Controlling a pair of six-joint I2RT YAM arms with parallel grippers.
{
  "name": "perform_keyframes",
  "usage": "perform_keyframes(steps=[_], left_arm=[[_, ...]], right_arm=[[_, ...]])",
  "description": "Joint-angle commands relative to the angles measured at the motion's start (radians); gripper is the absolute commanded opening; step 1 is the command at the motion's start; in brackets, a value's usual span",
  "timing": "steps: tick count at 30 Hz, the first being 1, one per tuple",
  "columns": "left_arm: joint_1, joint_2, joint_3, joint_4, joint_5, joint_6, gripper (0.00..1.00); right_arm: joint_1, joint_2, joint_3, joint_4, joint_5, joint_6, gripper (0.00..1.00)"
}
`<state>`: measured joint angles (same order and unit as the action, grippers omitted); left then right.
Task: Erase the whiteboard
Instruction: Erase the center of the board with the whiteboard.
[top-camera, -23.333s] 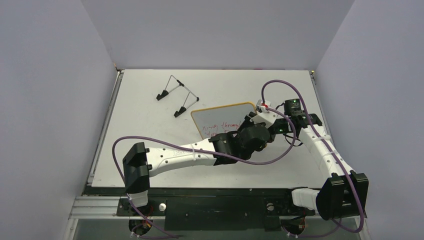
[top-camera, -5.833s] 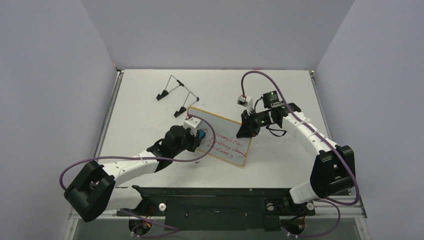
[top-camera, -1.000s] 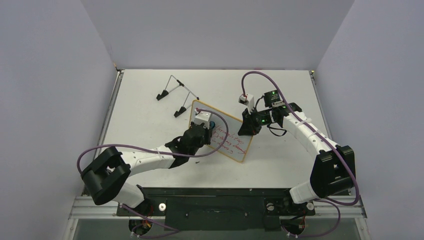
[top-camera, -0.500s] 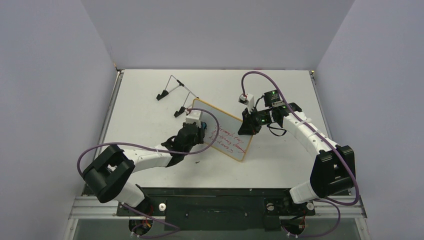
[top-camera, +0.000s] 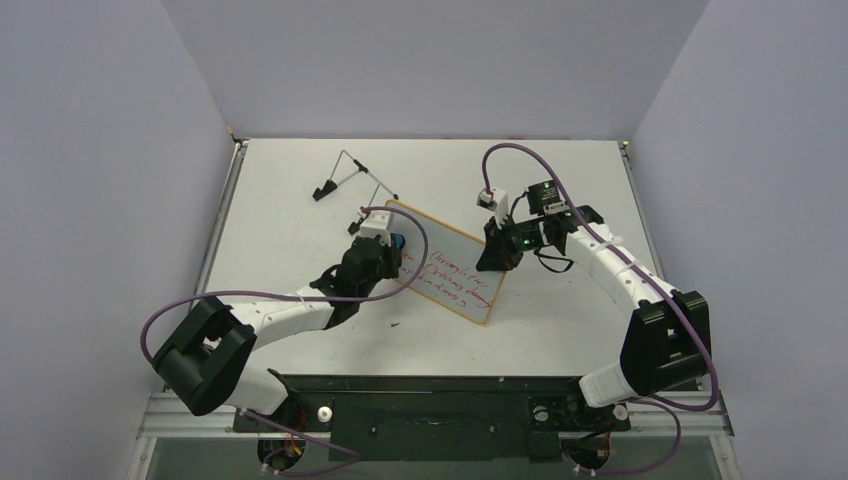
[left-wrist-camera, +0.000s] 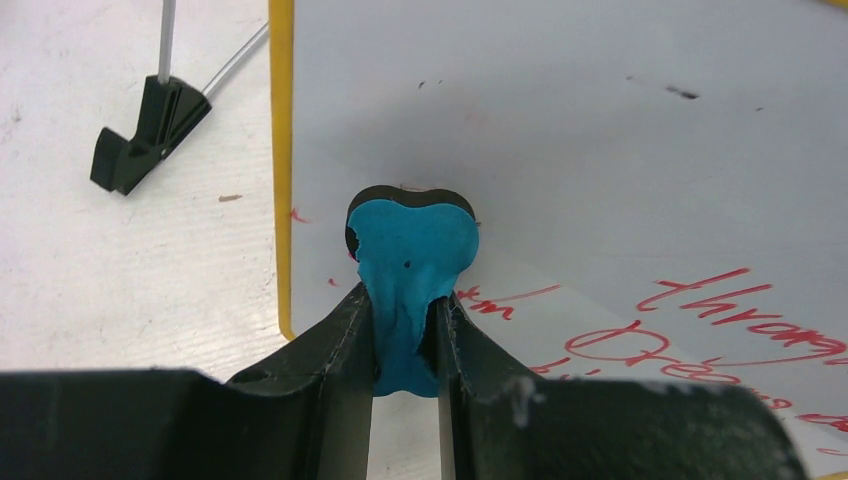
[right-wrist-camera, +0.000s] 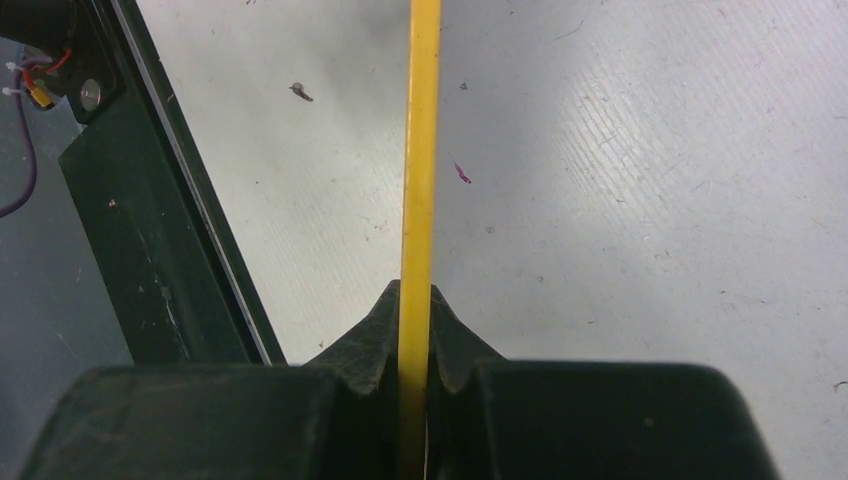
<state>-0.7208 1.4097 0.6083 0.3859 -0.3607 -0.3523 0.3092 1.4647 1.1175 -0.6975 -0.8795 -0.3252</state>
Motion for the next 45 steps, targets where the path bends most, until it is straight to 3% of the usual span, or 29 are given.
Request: perform_keyframes(steps=[1,10,14,21,25,32,45], left_arm=[[0.002,-0.02,0.079,0.049,0.069,0.025,0.0],[0.001,0.034,0.131,0.016,0.185,0.033,0.0],[0.014,0.013,0.117,0.024,0.156,0.022,0.0],[0.163,-0.059,0.154,0.017,0.198,0.028,0.0],[0.186,-0.045,0.211,0.004,0.254,0.04,0.0],[0.162,-0.004,0.246,0.001,0.293,0.026,0.0],[0.06,0.035,0.171,0.064,0.224,-0.038,0.0]], right_arm=[[0.013,-0.007,0.014,-0.021,-0.034,-0.011,0.0],[0.013,-0.006,0.013,-0.021,-0.034,-0.011,0.0],[0.013,-0.006,0.012,-0.021,-0.034,-0.011,0.0],[0.015,-0.005,0.011,-0.021,-0.036,-0.011,0.0],[0.013,-0.005,0.013,-0.02,-0.035,-0.011,0.0],[0.013,-0.004,0.014,-0.02,-0.035,-0.011,0.0],[0.013,-0.005,0.014,-0.021,-0.037,-0.011,0.0]])
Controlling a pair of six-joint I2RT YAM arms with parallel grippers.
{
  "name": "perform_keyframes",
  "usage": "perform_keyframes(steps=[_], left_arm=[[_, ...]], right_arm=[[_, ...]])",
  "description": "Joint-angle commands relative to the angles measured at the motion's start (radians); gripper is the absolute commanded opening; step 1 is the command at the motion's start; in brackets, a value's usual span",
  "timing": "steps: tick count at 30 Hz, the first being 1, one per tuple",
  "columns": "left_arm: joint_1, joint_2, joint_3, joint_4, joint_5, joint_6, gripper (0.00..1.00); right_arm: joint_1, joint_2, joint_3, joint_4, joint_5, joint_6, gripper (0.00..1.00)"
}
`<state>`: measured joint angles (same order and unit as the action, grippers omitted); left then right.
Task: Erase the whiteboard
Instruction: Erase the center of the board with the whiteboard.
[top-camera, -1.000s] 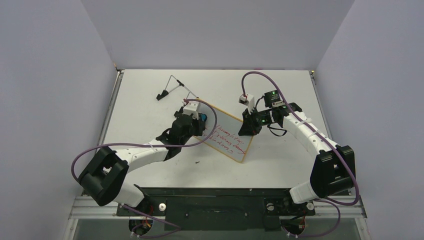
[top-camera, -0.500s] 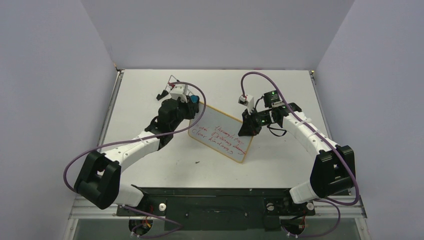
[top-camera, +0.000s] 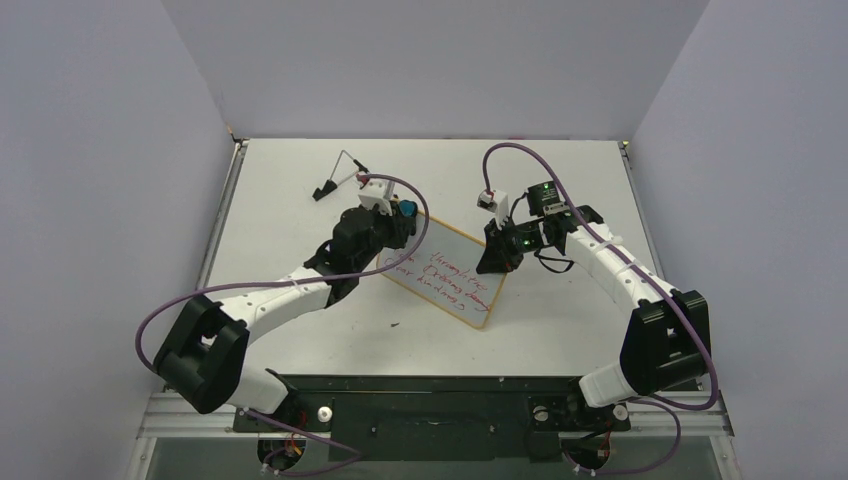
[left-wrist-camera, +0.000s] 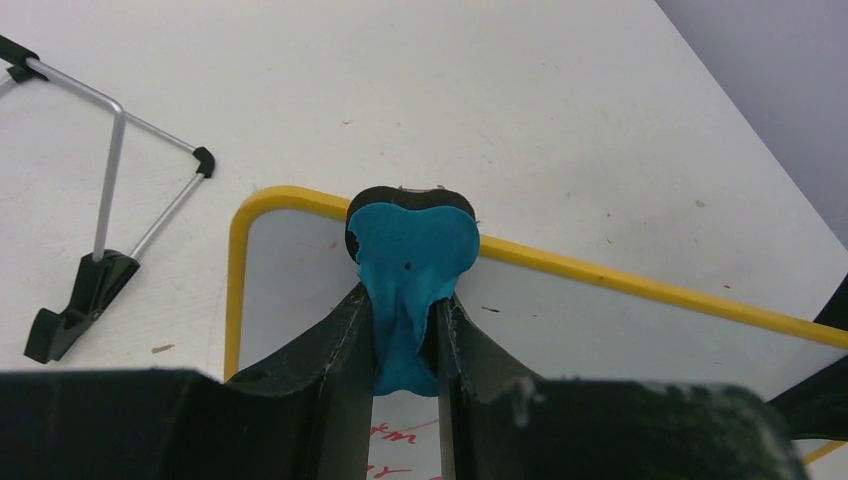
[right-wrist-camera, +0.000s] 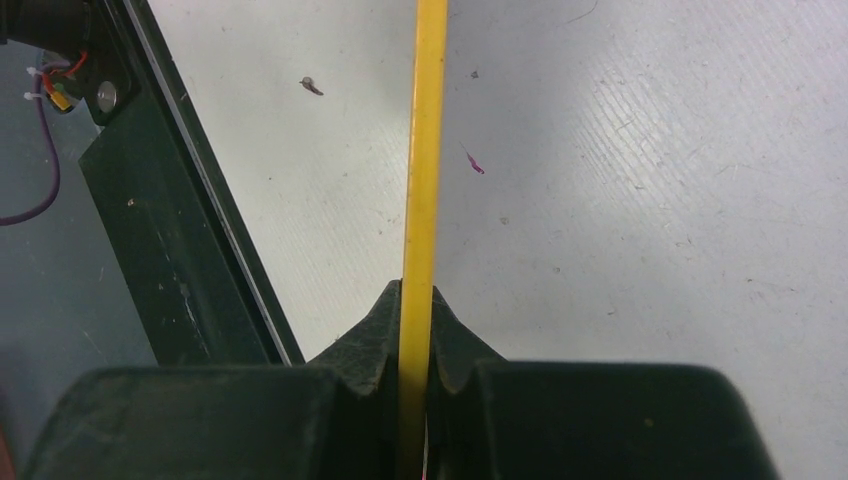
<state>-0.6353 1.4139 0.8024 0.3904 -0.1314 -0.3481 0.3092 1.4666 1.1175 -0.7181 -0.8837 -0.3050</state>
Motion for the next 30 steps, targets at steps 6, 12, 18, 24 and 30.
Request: perform_keyframes(steps=[6,12,18,24,30], left_arm=[[-0.027,0.024,-0.066,0.072,-0.025,-0.06,0.0],[0.092,0.007,-0.033,-0.004,-0.066,-0.021,0.0],[0.137,0.024,-0.022,-0.007,0.035,0.032,0.0],[0.093,-0.036,-0.117,0.063,0.08,0.057,0.0],[-0.057,-0.115,-0.203,0.076,-0.034,0.08,0.0]], right_arm=[[0.012,-0.009,0.014,-0.002,-0.037,-0.031,0.0],[0.013,-0.011,0.014,-0.003,-0.037,-0.032,0.0],[0.013,-0.009,0.014,-0.003,-0.034,-0.034,0.0],[0.013,-0.007,0.014,-0.003,-0.032,-0.034,0.0],[0.014,-0.002,0.015,-0.005,-0.031,-0.036,0.0]])
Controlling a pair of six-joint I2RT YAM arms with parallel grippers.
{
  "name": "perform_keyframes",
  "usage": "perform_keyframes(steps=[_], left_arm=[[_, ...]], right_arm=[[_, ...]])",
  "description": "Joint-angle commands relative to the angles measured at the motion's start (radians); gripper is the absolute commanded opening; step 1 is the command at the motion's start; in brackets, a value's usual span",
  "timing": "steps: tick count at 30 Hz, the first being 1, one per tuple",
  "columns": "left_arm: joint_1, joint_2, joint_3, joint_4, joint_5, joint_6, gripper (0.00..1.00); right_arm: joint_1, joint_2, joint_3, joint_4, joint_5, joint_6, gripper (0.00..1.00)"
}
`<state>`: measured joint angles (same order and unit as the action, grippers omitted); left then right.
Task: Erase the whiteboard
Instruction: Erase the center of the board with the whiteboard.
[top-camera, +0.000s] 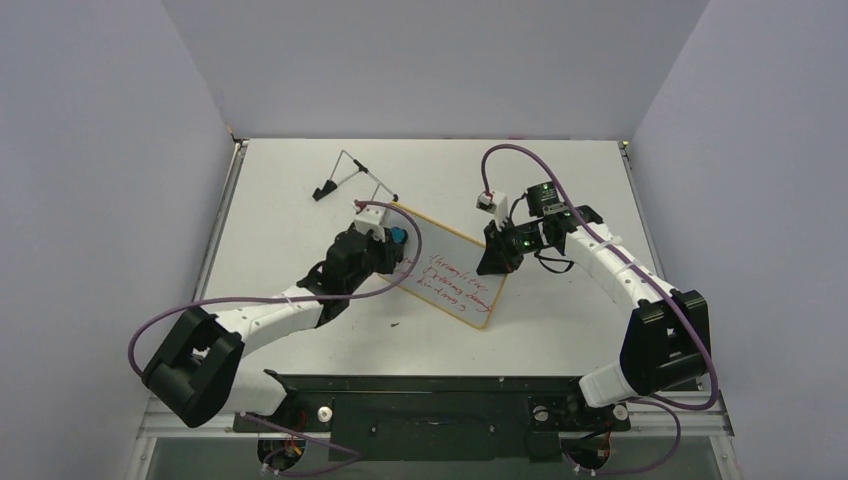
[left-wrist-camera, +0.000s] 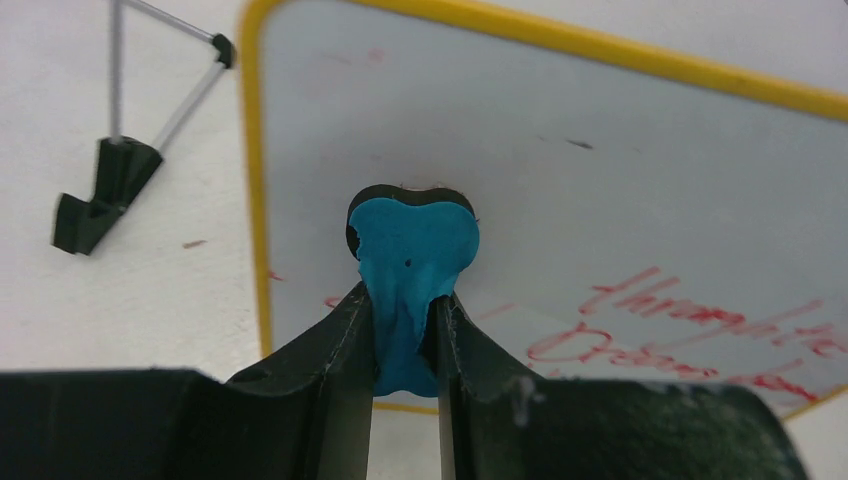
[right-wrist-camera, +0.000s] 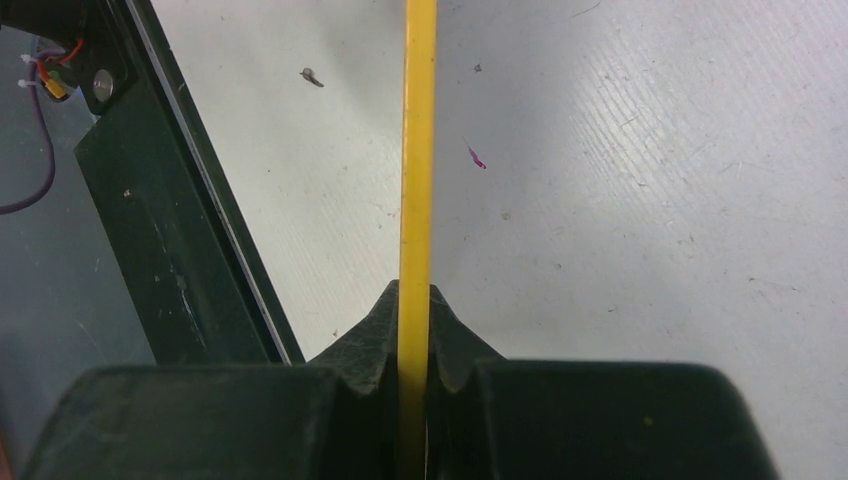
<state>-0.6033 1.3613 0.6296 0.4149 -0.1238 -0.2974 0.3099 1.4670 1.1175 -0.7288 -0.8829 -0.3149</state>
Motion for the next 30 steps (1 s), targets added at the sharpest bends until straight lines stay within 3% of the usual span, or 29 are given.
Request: perform_keyframes(steps=[1,12,19,24,30], left_arm=[[-0.105,-0.062,-0.045,0.063,-0.051,0.021,0.0],[-0.303,0.011,-0.081,0.164,-0.247,-0.025,0.0],[-0.279,0.002,-0.144,0.233,-0.347,-0.018,0.0],[-0.212,-0.002,-0.186,0.293,-0.302,-0.056,0.0],[-0.242,0.075,-0.138,0.314,-0.277,-0.047,0.0]], right_arm=[[0.013,-0.003,0.015,0.006,-0.03,-0.026,0.0],[0.011,-0.008,0.015,0.006,-0.028,-0.027,0.0],[0.011,-0.009,0.014,0.006,-0.03,-0.027,0.0],[0.009,-0.015,0.013,0.006,-0.031,-0.027,0.0],[0.012,-0.011,0.015,0.006,-0.033,-0.027,0.0]])
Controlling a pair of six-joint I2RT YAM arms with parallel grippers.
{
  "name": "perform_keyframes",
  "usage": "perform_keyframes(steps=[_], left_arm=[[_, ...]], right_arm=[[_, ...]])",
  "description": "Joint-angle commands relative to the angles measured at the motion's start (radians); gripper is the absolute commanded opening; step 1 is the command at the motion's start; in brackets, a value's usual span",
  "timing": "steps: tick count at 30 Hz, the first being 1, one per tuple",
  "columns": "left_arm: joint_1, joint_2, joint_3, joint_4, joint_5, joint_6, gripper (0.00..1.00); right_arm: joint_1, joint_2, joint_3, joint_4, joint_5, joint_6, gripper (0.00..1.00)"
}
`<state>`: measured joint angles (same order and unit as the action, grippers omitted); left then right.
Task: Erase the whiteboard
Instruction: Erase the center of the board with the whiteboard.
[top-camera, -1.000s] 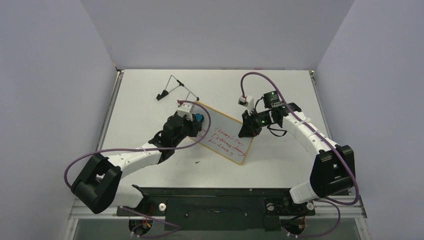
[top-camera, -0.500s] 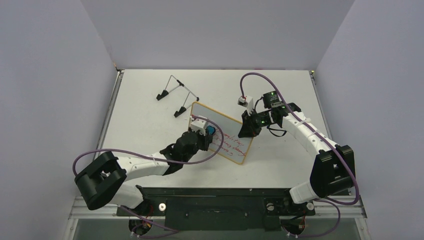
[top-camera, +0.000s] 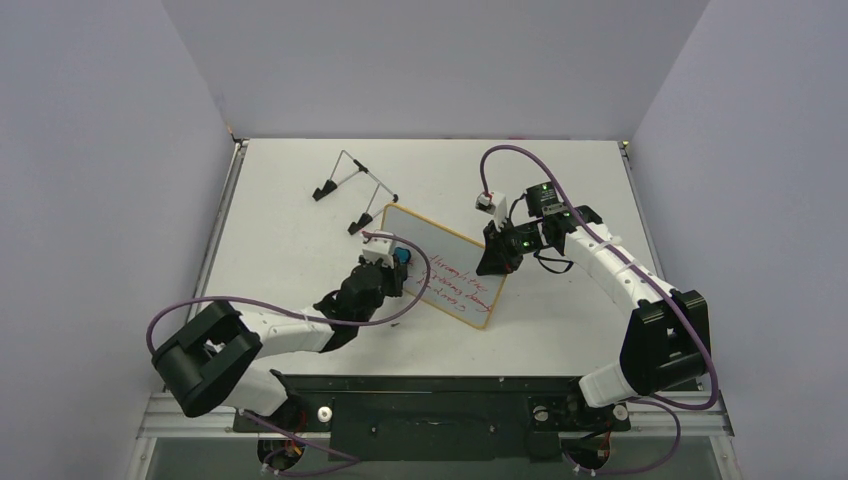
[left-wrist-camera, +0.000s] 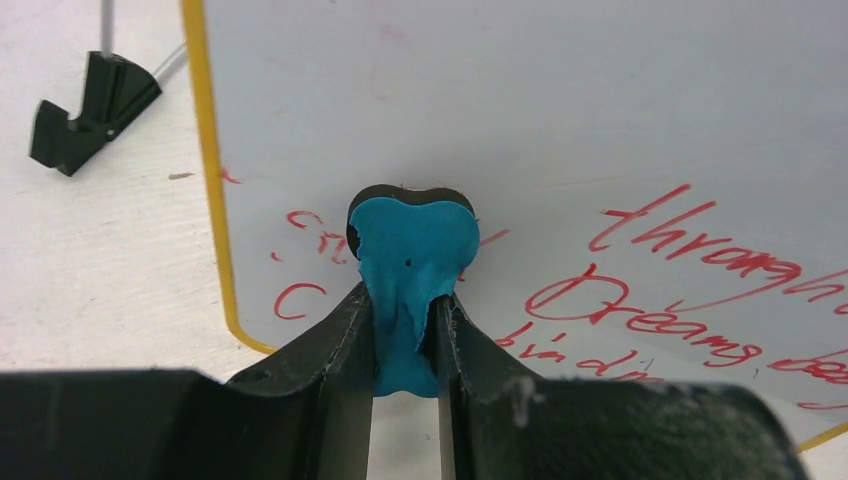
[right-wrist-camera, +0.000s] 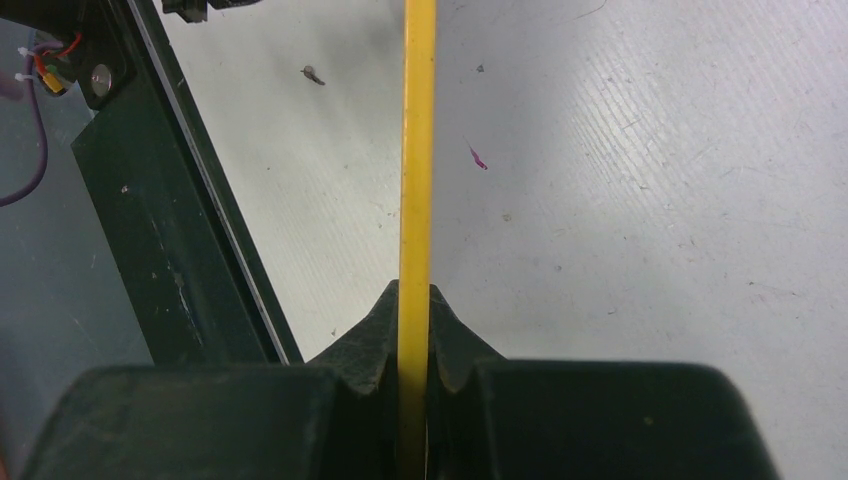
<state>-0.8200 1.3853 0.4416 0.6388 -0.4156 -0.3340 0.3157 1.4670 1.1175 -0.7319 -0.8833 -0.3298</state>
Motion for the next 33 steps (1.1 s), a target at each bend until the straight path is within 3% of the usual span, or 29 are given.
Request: perform_keyframes(steps=[1,17,27,33], left_arm=[[-0.04,0.065,0.06,0.095,0.013,-0.011,0.0],[-0.23,0.231,0.206,0.169,0.009,0.014,0.0],[-0.063,0.17,0.141,0.144,-0.013,-0.032,0.0],[-0.04,0.159,0.149,0.142,0.039,-0.013,0.0]], right_arm=[[0.006,-0.01,0.015,0.009,-0.032,-0.012,0.0],[0.004,-0.015,0.015,0.008,-0.037,-0.014,0.0],[0.004,-0.017,0.014,0.009,-0.037,-0.013,0.0],[0.006,-0.015,0.013,0.009,-0.037,-0.014,0.0]])
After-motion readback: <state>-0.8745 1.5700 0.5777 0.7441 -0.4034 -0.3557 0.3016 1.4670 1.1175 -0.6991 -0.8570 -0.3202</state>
